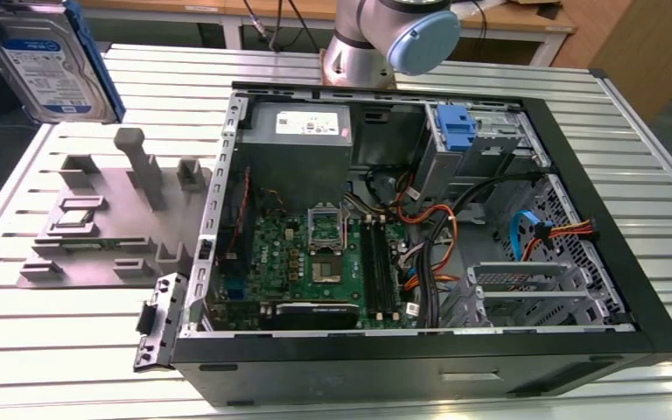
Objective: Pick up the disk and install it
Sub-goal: 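Pick up the disk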
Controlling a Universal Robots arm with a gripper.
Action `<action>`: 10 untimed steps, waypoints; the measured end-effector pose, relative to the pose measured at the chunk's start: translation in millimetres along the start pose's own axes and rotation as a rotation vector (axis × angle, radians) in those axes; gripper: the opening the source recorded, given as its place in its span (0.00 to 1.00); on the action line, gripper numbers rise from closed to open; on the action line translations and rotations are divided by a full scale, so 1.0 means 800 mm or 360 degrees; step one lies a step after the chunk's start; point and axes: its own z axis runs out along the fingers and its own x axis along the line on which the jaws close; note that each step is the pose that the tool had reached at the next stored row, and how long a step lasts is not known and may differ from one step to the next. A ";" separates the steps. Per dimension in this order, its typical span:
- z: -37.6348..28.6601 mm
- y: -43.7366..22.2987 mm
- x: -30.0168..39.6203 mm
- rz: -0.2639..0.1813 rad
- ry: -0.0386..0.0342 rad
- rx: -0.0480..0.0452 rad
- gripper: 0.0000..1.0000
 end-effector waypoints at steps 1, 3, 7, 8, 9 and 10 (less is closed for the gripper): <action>-0.0004 0.0000 0.0000 0.0000 0.0000 0.0000 0.36; -0.0013 0.0000 -0.0001 0.0000 0.0000 0.0000 0.36; -0.0030 0.0001 -0.0001 0.0000 0.0000 0.0000 0.36; -0.0035 0.0001 -0.0002 0.0000 0.0000 0.0000 0.36; -0.0039 0.0001 -0.0002 0.0000 0.0000 0.0000 0.36; -0.0044 0.0001 -0.0002 0.0000 0.0000 0.0000 0.36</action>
